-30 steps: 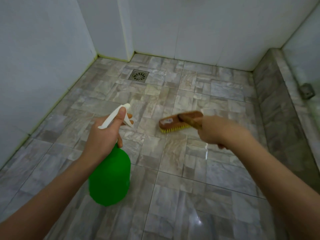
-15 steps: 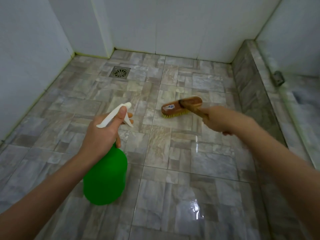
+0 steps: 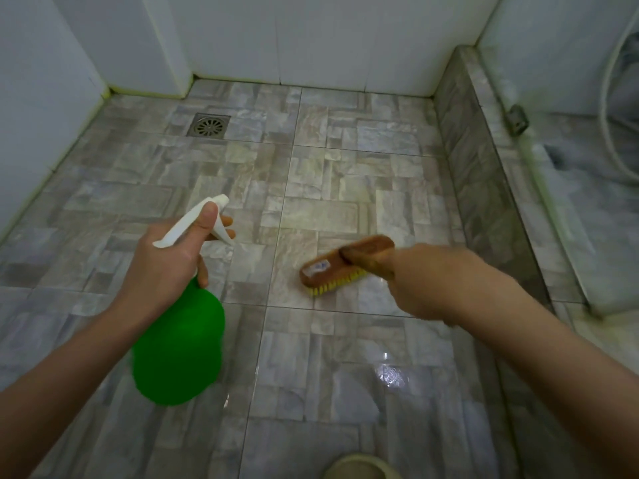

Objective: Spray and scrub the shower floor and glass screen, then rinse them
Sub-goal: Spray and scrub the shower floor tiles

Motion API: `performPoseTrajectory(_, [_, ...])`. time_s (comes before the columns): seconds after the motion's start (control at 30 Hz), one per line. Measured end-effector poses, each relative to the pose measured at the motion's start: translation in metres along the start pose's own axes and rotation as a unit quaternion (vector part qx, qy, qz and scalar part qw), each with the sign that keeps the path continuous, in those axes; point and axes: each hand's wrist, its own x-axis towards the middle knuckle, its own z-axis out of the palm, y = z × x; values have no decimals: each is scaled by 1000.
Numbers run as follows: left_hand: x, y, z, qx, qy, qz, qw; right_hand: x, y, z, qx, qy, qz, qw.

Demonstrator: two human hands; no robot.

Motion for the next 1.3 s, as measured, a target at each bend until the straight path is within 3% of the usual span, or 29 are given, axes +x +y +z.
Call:
performPoseTrajectory(0.17, [0, 11, 22, -10, -46, 10, 999, 13, 9, 18, 27, 70, 45, 996])
performPoseTrajectory(0.33, [3, 20, 57, -15, -87, 24, 996, -26, 46, 24, 22, -21, 74, 997])
performPoseTrajectory(0.53, [6, 33, 92, -23, -129, 38, 991, -10, 69, 50, 106, 70, 143, 982])
performPoseTrajectory(0.7, [6, 37, 109, -22, -158, 41, 986, -40, 76, 49, 99, 14, 146, 984])
performPoseTrajectory(0.87, [9, 41, 109, -27, -159, 53, 985, -3, 97, 57, 133, 86, 157, 975])
performPoseTrajectory(1.03, [18, 37, 101, -31, -150, 69, 986, -25, 91, 32, 112, -7, 132, 985])
performPoseTrajectory(1.2, [25, 34, 91, -28, -122, 72, 989, 37, 96, 26, 161, 121, 104, 974])
performPoseTrajectory(1.3, [28, 32, 88, -23, -111, 67, 991, 44, 99, 2, 180, 98, 108, 973])
